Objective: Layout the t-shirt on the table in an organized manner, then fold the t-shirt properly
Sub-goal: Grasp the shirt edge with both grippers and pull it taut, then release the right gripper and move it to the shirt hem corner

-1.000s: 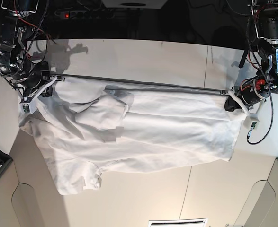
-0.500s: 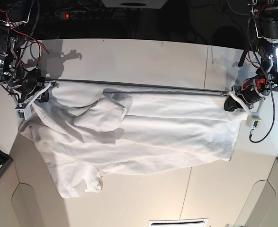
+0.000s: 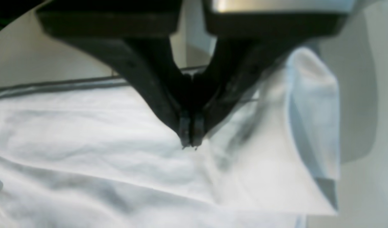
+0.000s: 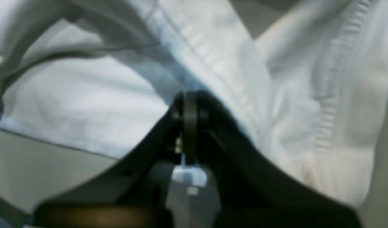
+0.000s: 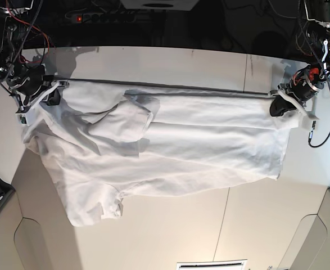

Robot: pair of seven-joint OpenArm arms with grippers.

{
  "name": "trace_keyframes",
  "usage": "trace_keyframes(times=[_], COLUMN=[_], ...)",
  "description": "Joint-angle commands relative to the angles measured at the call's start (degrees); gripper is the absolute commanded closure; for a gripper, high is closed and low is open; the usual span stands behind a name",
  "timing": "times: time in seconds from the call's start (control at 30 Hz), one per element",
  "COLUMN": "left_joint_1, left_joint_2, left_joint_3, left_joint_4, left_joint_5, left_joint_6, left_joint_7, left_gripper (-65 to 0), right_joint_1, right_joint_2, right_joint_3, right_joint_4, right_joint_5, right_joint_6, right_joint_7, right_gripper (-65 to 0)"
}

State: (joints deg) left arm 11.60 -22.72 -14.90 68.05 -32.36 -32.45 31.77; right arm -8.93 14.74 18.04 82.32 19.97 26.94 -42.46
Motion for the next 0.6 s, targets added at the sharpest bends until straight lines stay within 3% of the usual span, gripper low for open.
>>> trace_keyframes(times=[0.0,0.23,0.57], left_joint_1=[3.0,8.2,12.2], left_joint_2=[-0.2,0.2,0.2], left_joint_3=[0.5,-3.8,-9.1], left_joint_4=[-1.2,4.5,9.1], left_joint_5=[7.6,6.0,3.2], left_joint_6=[3.0,2.6,2.6], left_joint_7=[9.6,9.6,8.4], left_gripper=[0.0,0.0,0.0], right_joint_1=[-1.2,-7.0,-7.4], right_joint_2=[0.6,0.6,0.6], right_joint_3=[0.2,0.2,0.2], right_joint_4=[1.9,10.8,11.7], right_joint_5=[-0.4,-0.4,1.8], right_joint_6=[0.1,0.0,0.0], right_joint_7=[-1.7,-2.8,-3.4], right_gripper=[0.0,0.0,0.0])
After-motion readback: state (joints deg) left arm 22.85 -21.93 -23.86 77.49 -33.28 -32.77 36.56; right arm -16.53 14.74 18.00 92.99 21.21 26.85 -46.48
